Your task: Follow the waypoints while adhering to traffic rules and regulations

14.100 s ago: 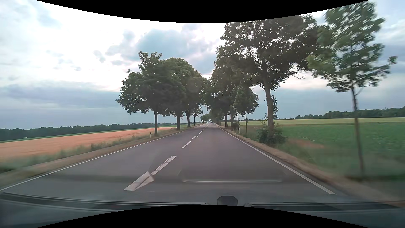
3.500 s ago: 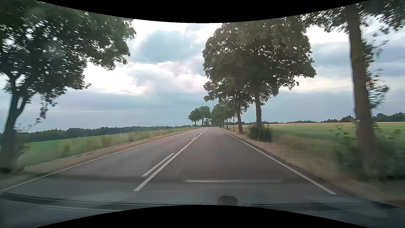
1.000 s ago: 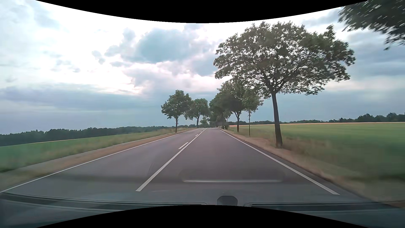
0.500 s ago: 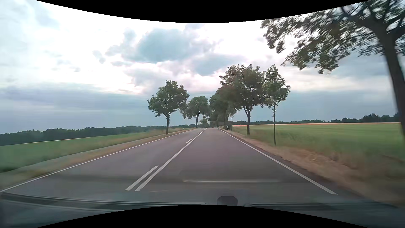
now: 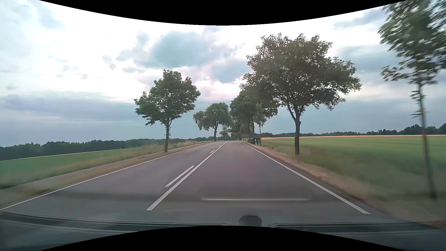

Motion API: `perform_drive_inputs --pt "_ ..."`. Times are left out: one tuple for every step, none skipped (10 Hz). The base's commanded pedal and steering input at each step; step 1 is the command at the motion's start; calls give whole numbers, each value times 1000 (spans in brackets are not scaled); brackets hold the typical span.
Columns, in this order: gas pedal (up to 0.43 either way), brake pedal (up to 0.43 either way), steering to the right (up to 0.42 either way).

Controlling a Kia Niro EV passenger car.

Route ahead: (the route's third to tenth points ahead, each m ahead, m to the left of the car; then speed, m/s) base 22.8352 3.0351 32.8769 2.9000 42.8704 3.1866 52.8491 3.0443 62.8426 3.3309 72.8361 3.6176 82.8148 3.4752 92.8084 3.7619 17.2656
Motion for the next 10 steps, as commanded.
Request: perform_drive_inputs --pt "197 0 -4" --pt "197 0 -4" --pt "197 0 -4" --pt "197 0 -4" --pt "197 0 -5" --pt "197 0 -5" --pt "197 0 -5" --pt "197 0 -5" --pt "197 0 -4" --pt "197 0 -3"
